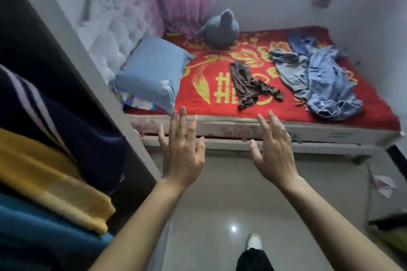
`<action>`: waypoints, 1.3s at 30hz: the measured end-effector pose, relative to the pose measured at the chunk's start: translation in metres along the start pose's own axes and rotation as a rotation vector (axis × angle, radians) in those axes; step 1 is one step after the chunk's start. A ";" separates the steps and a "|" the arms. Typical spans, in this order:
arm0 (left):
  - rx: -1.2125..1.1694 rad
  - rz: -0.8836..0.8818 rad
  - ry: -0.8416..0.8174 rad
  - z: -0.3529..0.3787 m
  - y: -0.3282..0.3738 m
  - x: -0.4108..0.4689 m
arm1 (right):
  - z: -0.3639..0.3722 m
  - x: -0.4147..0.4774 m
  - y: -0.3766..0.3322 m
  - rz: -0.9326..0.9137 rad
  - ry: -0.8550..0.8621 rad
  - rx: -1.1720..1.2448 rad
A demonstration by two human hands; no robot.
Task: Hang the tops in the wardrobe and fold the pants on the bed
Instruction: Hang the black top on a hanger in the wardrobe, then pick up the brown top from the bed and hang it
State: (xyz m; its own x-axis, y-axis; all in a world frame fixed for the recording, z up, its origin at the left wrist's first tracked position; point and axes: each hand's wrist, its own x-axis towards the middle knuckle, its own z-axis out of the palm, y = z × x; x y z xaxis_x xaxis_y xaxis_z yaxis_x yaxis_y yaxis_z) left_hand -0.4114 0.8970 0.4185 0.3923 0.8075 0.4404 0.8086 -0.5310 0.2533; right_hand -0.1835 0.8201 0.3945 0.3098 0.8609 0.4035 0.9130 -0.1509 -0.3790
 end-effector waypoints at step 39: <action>0.047 -0.144 -0.627 0.507 0.139 0.544 | 0.193 0.499 0.495 0.130 -0.616 -0.179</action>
State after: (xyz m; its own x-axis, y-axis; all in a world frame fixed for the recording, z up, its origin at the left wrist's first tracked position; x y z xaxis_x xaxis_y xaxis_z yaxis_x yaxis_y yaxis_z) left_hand 0.1368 1.3928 0.2567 0.4485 0.8742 -0.1860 0.8852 -0.4057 0.2278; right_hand 0.3722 1.2691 0.2478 0.2606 0.9429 -0.2074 0.9247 -0.3055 -0.2270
